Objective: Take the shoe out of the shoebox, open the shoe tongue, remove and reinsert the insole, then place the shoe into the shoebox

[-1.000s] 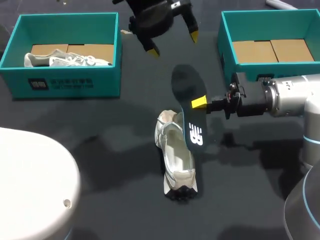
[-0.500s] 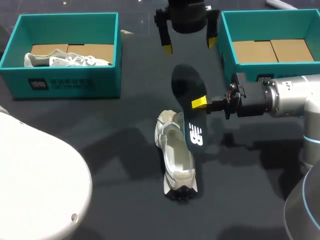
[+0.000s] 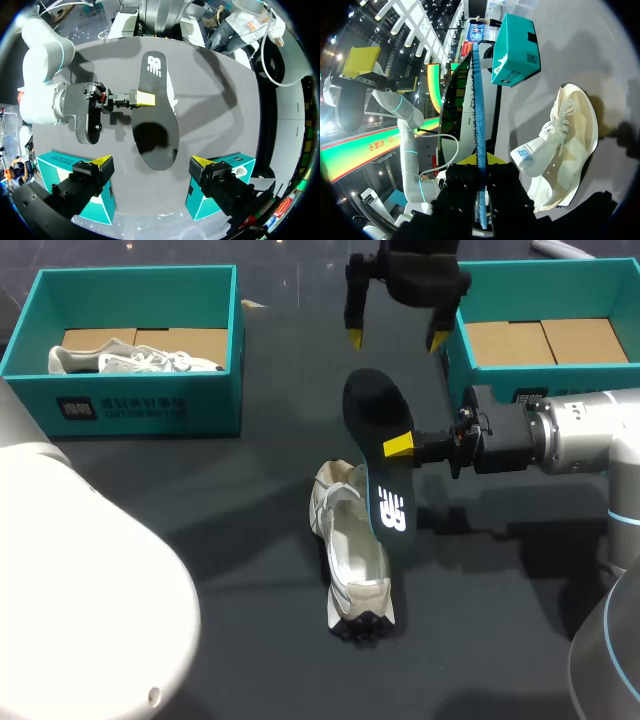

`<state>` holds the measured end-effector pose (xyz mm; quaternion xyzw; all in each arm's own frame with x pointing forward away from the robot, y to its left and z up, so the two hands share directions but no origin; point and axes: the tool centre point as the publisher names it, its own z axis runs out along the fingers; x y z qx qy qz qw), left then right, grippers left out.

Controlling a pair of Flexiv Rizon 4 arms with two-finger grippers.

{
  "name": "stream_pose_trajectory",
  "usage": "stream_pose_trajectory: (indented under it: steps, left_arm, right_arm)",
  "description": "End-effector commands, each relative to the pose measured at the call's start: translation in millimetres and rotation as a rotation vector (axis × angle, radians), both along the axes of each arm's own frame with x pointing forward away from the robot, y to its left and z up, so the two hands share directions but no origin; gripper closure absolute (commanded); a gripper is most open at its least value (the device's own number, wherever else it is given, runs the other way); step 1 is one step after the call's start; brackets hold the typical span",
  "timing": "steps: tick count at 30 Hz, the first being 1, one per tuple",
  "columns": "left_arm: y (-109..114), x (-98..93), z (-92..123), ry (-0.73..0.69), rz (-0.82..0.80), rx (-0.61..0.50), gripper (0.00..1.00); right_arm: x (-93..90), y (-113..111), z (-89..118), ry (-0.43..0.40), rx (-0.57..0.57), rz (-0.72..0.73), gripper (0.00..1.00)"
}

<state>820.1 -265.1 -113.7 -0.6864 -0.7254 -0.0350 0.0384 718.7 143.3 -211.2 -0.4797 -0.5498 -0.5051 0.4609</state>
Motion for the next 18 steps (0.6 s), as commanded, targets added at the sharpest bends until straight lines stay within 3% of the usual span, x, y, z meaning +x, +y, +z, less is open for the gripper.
stream_pose_trajectory:
  steps: [1, 9, 13, 18]
  left_arm:
    - [-1, 2.6, -2, 0.017, 0.007, 0.071, 0.00]
    - [20, -0.6, 1, 0.001, 0.046, -0.013, 0.00]
    - [33, -5.0, 3, -0.016, 0.068, -0.123, 0.00]
    - [51, -10.6, 1, 0.006, 0.093, -0.339, 0.00]
  right_arm:
    - [-0.6, 1, 0, 0.001, -0.002, -0.002, 1.00]
    - [-0.6, 1, 0, 0.001, -0.002, -0.002, 1.00]
    - [-0.6, 1, 0, 0.001, -0.002, -0.002, 1.00]
    - [-0.6, 1, 0, 0.001, -0.002, -0.002, 1.00]
